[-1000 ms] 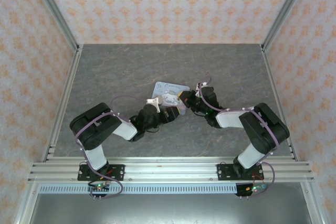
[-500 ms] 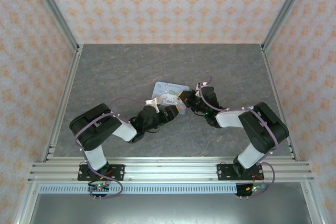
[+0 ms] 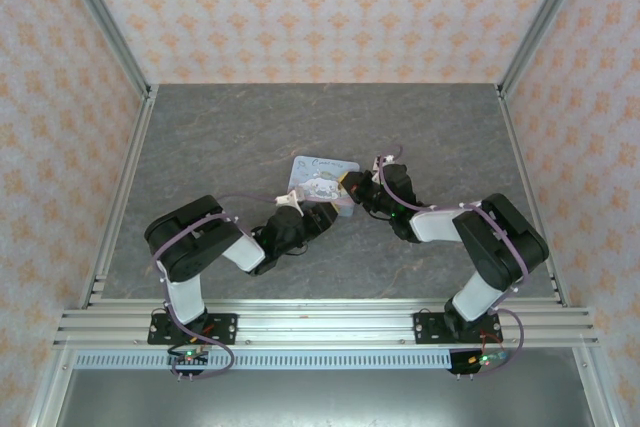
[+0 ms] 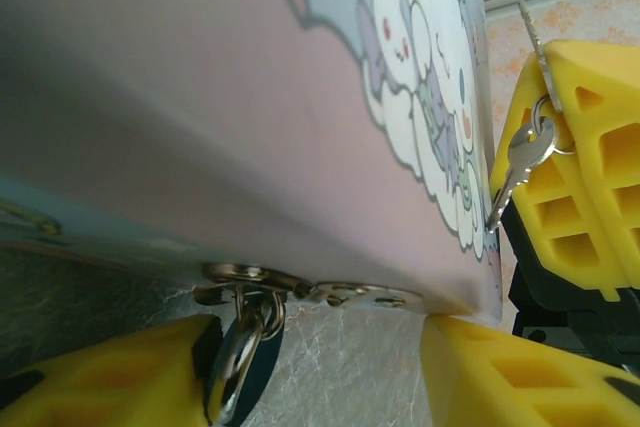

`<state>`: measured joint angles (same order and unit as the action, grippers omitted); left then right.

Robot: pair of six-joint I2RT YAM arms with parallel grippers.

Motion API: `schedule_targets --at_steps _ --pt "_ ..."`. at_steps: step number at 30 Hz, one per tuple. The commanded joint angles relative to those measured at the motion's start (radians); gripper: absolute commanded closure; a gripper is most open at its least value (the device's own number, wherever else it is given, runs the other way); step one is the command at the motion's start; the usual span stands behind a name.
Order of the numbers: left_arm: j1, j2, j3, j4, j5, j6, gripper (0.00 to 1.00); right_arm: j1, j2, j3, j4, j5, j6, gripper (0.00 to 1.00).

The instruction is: Unlock the padlock with the key

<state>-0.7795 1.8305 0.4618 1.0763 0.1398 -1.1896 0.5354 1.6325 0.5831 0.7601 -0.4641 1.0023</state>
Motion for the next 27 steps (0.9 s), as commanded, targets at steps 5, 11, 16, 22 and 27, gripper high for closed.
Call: schedule_targets --at_steps 5,11,16,22,27 --pt "-0.008 0.018 -0.017 -0.021 -0.069 -0.021 0.58 -0.011 0.029 0.006 0.007 0.007 0.007 1.0" --pt "-0.008 0.026 -0.014 -0.022 -0.075 -0.026 0.63 -0.013 0.033 0.006 0.011 0.007 0.009 1.0" --pt "-0.008 0.026 -0.017 -0.03 -0.083 -0.029 0.66 -0.015 0.032 0.005 0.013 0.006 0.009 1.0" --pt "-0.007 0.027 -0.015 -0.047 -0.096 -0.035 0.69 -0.015 0.032 0.001 0.015 0.006 0.01 1.0" --pt "-0.008 0.023 -0.012 -0.076 -0.114 -0.039 0.71 -0.015 0.031 0.001 0.015 0.007 0.01 1.0"
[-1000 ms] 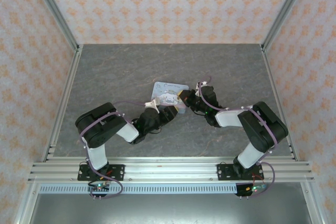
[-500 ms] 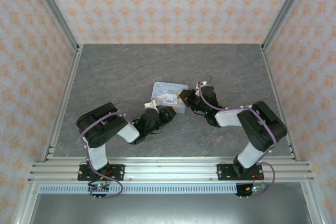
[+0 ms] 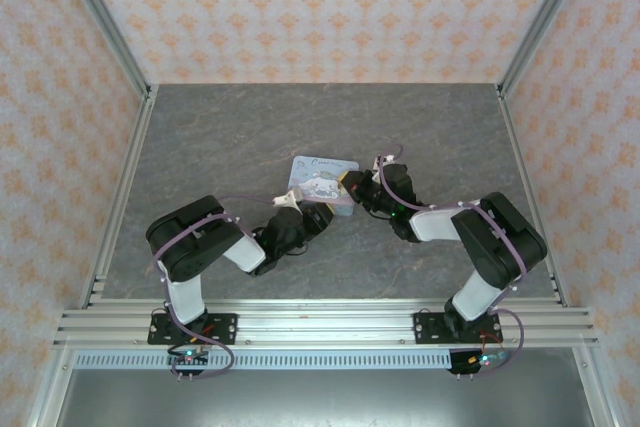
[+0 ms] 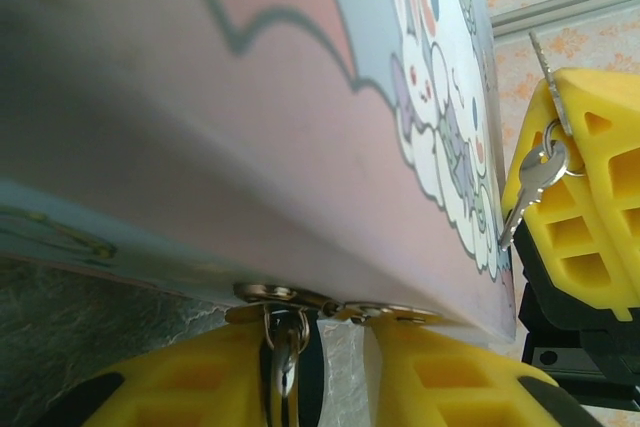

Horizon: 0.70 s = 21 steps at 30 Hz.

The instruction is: Unlock the padlock with the key

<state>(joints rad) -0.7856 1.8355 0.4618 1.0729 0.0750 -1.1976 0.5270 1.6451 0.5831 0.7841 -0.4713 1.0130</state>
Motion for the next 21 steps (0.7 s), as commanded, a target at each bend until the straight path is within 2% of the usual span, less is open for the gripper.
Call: schedule_targets --at_steps 1,9,17,21 --pt "-0.002 0.016 -0.011 -0.082 -0.052 -0.031 0.72 -0.007 0.018 0.001 -0.009 0.014 0.0 1.0" --pt "-0.003 0.015 -0.009 -0.097 -0.05 -0.028 0.82 -0.007 0.019 0.003 -0.008 0.013 0.001 1.0" --pt "-0.002 0.006 -0.007 -0.157 -0.043 -0.029 1.0 -0.01 0.01 0.016 -0.014 0.0 0.004 1.0" --pt "-0.002 -0.028 0.002 -0.223 -0.037 -0.035 1.0 -0.009 -0.027 0.031 -0.034 -0.024 0.002 1.0"
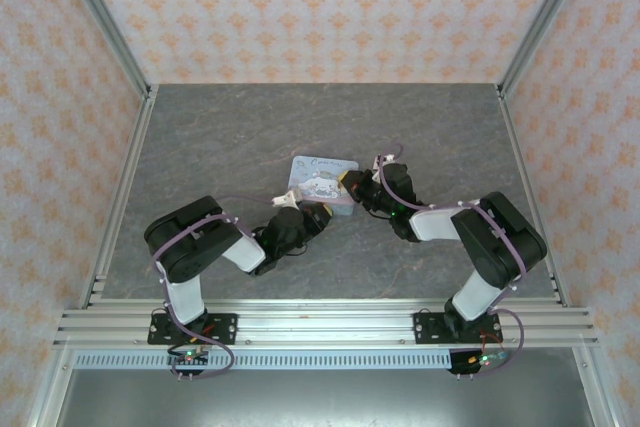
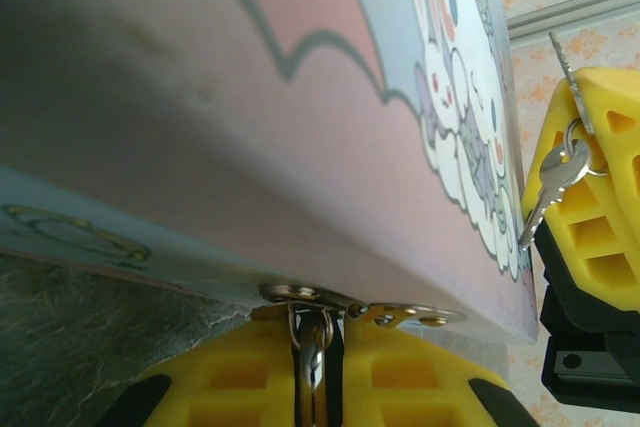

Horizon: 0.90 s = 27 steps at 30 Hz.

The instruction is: Unlock the padlock with the key

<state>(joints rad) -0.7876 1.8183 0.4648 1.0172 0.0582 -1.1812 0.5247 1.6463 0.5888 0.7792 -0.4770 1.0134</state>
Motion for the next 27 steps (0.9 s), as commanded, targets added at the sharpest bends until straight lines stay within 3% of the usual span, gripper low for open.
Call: schedule_targets --at_steps 1,10,22,27 --pt "-0.001 -0.021 0.001 -0.181 -0.017 -0.051 1.0 -0.007 -0.043 0.027 -0.036 -0.024 0.003 1.0" --pt "0.004 -0.087 0.029 -0.278 0.009 -0.043 1.0 0.046 -0.257 0.039 -0.157 -0.031 -0.018 1.0" --pt "0.072 -0.179 0.054 -0.355 0.164 -0.007 1.0 0.146 -0.497 -0.215 -0.17 0.08 0.022 1.0" --pt "0.126 -0.212 0.067 -0.371 0.289 0.038 1.0 0.17 -0.542 -0.281 -0.183 0.113 0.041 1.0"
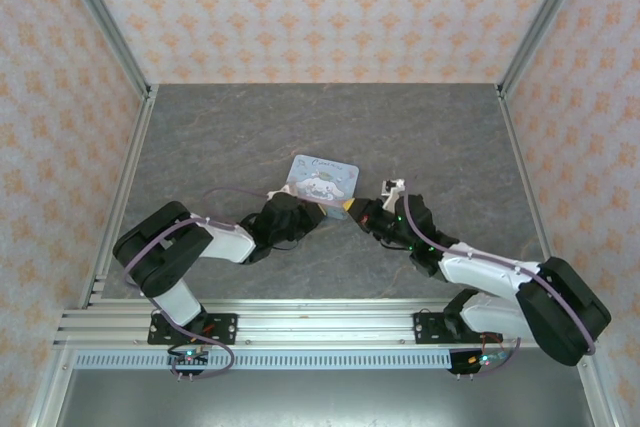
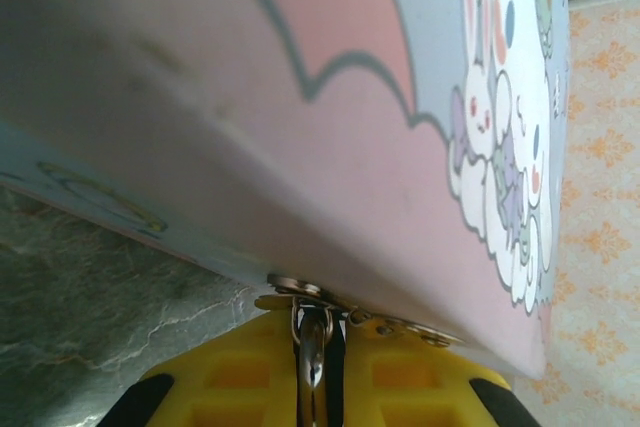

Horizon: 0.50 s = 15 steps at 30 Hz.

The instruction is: Unlock the padlock with the key

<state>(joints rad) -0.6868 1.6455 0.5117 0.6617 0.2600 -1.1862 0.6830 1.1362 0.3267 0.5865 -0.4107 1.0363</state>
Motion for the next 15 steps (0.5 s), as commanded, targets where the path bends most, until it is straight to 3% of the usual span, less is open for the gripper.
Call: schedule_targets --at_steps 1,15 --pt "0.036 -0.043 0.024 -0.017 0.116 0.053 1.0 0.018 -0.033 -0.03 0.017 0.054 0.023 1.0" --pt "0.094 -0.139 0.031 -0.074 0.24 0.13 1.0 0.087 0.128 -0.06 0.176 0.089 0.076 1.0"
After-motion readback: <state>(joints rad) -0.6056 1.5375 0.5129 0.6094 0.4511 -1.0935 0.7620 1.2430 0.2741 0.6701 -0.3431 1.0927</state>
